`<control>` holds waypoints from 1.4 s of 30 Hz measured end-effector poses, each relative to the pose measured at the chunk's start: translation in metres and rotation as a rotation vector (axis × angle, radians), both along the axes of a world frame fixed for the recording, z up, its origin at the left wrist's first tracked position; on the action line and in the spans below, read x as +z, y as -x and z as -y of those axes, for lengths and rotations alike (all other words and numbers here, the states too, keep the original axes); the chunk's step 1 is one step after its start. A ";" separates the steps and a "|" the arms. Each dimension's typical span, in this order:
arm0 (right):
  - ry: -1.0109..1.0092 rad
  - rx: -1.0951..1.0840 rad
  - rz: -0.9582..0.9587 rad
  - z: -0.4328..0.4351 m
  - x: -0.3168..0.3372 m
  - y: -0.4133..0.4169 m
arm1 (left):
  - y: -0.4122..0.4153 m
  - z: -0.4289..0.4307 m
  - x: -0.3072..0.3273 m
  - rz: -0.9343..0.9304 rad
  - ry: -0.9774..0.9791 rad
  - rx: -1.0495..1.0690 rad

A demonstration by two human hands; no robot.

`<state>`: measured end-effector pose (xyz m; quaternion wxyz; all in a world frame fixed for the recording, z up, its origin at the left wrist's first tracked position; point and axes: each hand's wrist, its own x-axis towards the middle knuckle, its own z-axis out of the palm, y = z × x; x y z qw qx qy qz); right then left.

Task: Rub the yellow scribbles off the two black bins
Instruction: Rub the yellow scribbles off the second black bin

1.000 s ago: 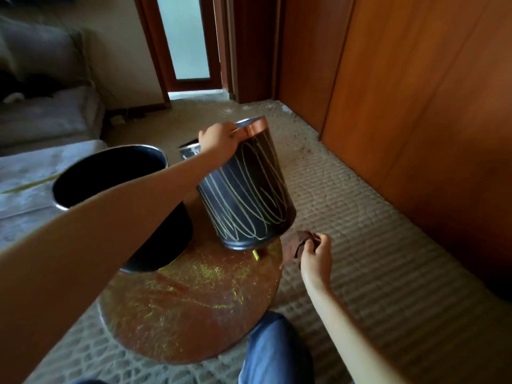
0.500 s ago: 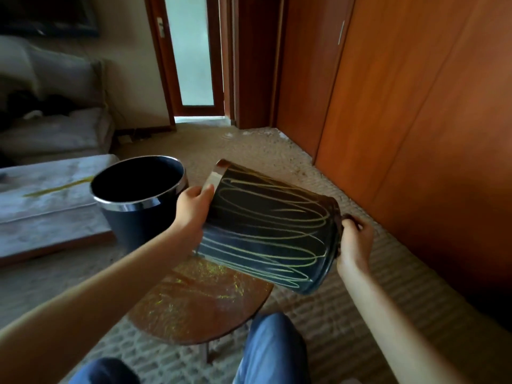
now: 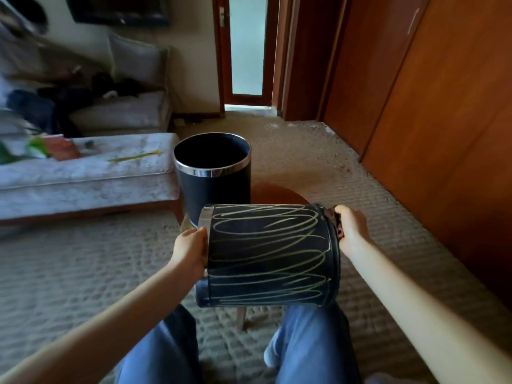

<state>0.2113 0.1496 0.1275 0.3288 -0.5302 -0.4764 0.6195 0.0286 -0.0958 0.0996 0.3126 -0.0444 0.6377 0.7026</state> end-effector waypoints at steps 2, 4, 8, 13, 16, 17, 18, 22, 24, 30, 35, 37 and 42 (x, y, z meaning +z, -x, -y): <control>0.001 0.017 0.018 0.005 -0.004 0.014 | 0.014 0.008 -0.010 0.043 -0.014 0.013; 0.005 0.025 0.042 0.009 -0.010 0.025 | 0.029 0.015 -0.022 0.109 -0.027 0.019; -0.004 0.034 0.050 0.013 -0.012 0.036 | 0.046 0.021 -0.031 0.177 -0.034 -0.005; 0.067 0.145 -0.033 0.007 -0.008 0.020 | 0.060 0.022 -0.029 0.032 0.039 -0.118; -0.052 0.241 0.082 0.005 -0.003 -0.003 | 0.062 0.020 -0.031 -0.034 0.046 -0.126; -0.087 0.252 0.098 0.005 -0.003 -0.008 | 0.062 0.020 -0.030 -0.063 0.051 -0.138; -0.116 0.269 0.093 0.004 -0.003 -0.012 | 0.062 0.020 -0.030 -0.093 0.062 -0.152; -0.592 0.434 0.396 -0.008 -0.011 -0.028 | 0.063 0.018 -0.029 -0.168 0.093 -0.164; -0.780 0.483 0.544 -0.012 -0.008 -0.036 | 0.064 0.016 -0.029 -0.176 0.100 -0.153; -0.998 0.639 0.597 -0.014 0.010 -0.043 | 0.063 0.014 -0.028 -0.191 0.072 -0.142; -1.298 0.561 0.437 0.007 0.014 -0.029 | 0.053 0.011 -0.025 -0.240 0.086 -0.130; -1.355 0.639 0.440 0.024 0.001 -0.021 | 0.049 0.009 -0.025 -0.292 0.115 -0.124; -1.364 0.555 0.320 0.039 -0.035 -0.015 | 0.049 0.009 -0.030 -0.460 0.178 -0.129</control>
